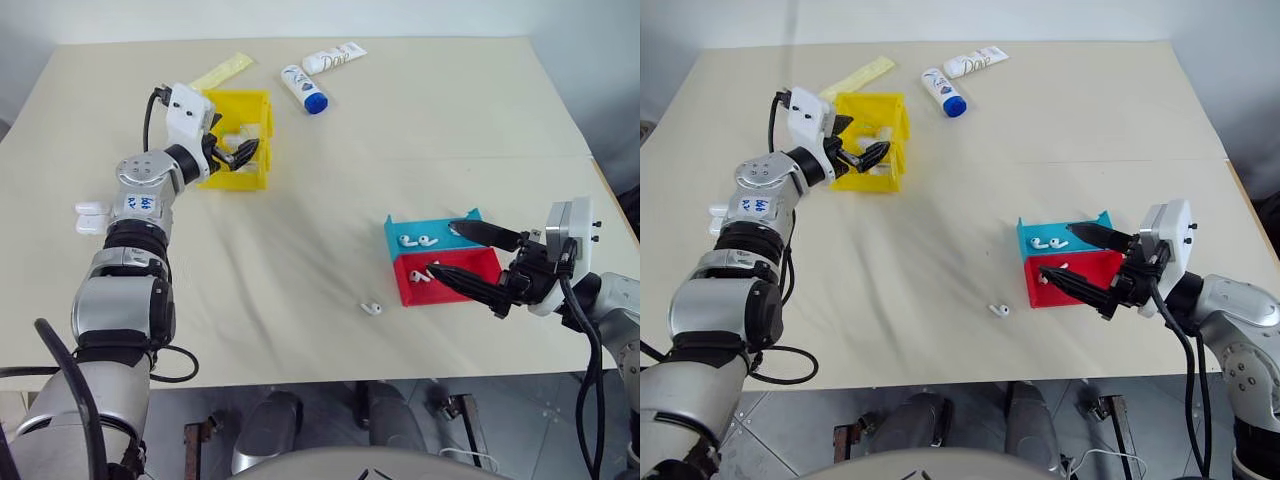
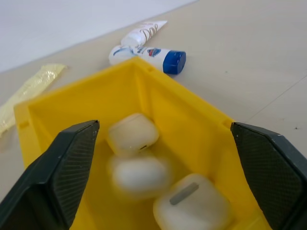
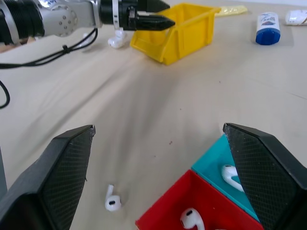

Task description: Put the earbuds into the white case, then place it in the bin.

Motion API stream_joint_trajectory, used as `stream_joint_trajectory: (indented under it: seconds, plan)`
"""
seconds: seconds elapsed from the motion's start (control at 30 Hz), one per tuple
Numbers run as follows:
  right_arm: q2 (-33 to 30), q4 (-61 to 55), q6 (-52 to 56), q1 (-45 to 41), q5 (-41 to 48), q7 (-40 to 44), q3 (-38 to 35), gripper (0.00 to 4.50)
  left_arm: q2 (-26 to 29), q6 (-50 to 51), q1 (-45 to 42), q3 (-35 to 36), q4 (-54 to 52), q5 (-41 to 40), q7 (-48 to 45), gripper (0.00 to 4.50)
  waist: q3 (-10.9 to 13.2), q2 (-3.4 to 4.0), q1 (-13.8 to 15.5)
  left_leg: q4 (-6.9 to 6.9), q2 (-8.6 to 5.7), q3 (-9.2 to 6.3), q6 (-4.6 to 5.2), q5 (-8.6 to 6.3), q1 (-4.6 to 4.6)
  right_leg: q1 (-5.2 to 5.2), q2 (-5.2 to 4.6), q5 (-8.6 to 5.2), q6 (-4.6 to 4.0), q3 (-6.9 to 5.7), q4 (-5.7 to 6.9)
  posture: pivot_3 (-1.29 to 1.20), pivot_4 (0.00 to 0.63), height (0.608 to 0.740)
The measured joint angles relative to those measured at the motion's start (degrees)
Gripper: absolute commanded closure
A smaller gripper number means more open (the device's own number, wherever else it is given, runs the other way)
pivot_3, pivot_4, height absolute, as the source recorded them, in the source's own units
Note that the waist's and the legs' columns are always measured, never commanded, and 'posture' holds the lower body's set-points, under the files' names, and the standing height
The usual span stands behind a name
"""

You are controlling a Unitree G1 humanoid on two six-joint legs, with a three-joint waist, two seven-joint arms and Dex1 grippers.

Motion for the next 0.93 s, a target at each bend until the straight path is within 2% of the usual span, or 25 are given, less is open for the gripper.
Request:
stream_joint_trajectory:
  seconds: [0.1, 0.2, 0.27, 0.37, 0.57, 0.77, 0.93]
  plan:
    - [-0.88, 0.58, 0.00, -0.94, 0.01, 0.84, 0.01, 0.00, 0.79, -3.05, 1.20, 0.33, -1.64, -0.61, -5.33, 0.01, 0.00, 0.00, -0.06, 0.00, 0.00, 0.01, 0.00, 0.00, 0.00, 0.00, -0.02, 0.00, 0.00, 0.00, -0.01, 0.00, 0.150, 0.740]
    - [-2.29, 2.60, -0.36, -2.24, -0.37, 2.38, 0.09, 0.00, 2.02, -5.96, 7.14, 1.95, -10.17, -4.87, -15.22, 0.01, -0.01, 0.02, -0.42, -0.01, 0.03, 0.03, 0.00, 0.00, 0.00, 0.00, -0.03, 0.00, -0.01, 0.02, -0.01, 0.00, 0.150, 0.740]
    - [-3.05, 4.21, -1.35, -3.29, -0.67, 4.06, 0.31, 0.00, 3.27, -4.27, 13.18, 3.22, -18.19, -8.91, -21.36, 0.01, -0.01, 0.03, -0.86, -0.02, 0.06, 0.02, 0.00, -0.01, 0.01, 0.00, -0.03, -0.01, -0.03, 0.02, 0.00, 0.00, 0.150, 0.740]
    - [-4.36, 7.90, -2.73, -4.51, -2.16, 6.96, 0.99, 0.00, 6.09, 3.44, 22.87, 4.61, -30.72, -14.07, -26.24, 0.01, 0.00, 0.04, -1.42, -0.02, 0.09, 0.00, 0.00, -0.01, 0.02, 0.01, -0.02, -0.03, -0.05, 0.03, 0.00, 0.00, 0.150, 0.740]
    - [-6.18, 17.60, -8.02, -6.11, -4.82, 16.34, 2.23, 0.00, 10.60, 7.98, 37.01, 6.99, -44.61, -18.57, -31.06, 0.01, 0.05, 0.14, -1.15, -0.02, 0.04, 0.00, 0.02, -0.01, 0.04, 0.06, -0.06, -0.05, -0.09, 0.02, 0.01, 0.00, 0.150, 0.740]
    - [-10.42, 29.36, -19.63, -5.23, -14.15, 27.12, 5.45, 0.00, 13.35, 9.17, 44.00, 10.17, -47.91, -20.48, -32.47, 0.01, 0.06, 0.18, -1.11, -0.02, 0.05, 0.04, 0.02, -0.03, 0.09, 0.07, -0.03, -0.06, -0.11, 0.04, 0.02, 0.00, 0.150, 0.740]
    - [-10.42, 34.09, -23.10, -6.25, -15.45, 31.06, 5.86, 0.00, 13.73, 10.06, 45.98, 11.29, -48.71, -20.99, -31.92, 0.01, 0.08, 0.25, -1.39, -0.03, 0.09, 0.04, -0.02, -0.04, 0.10, 0.06, -0.02, -0.08, -0.14, 0.03, 0.06, 0.00, 0.150, 0.740]
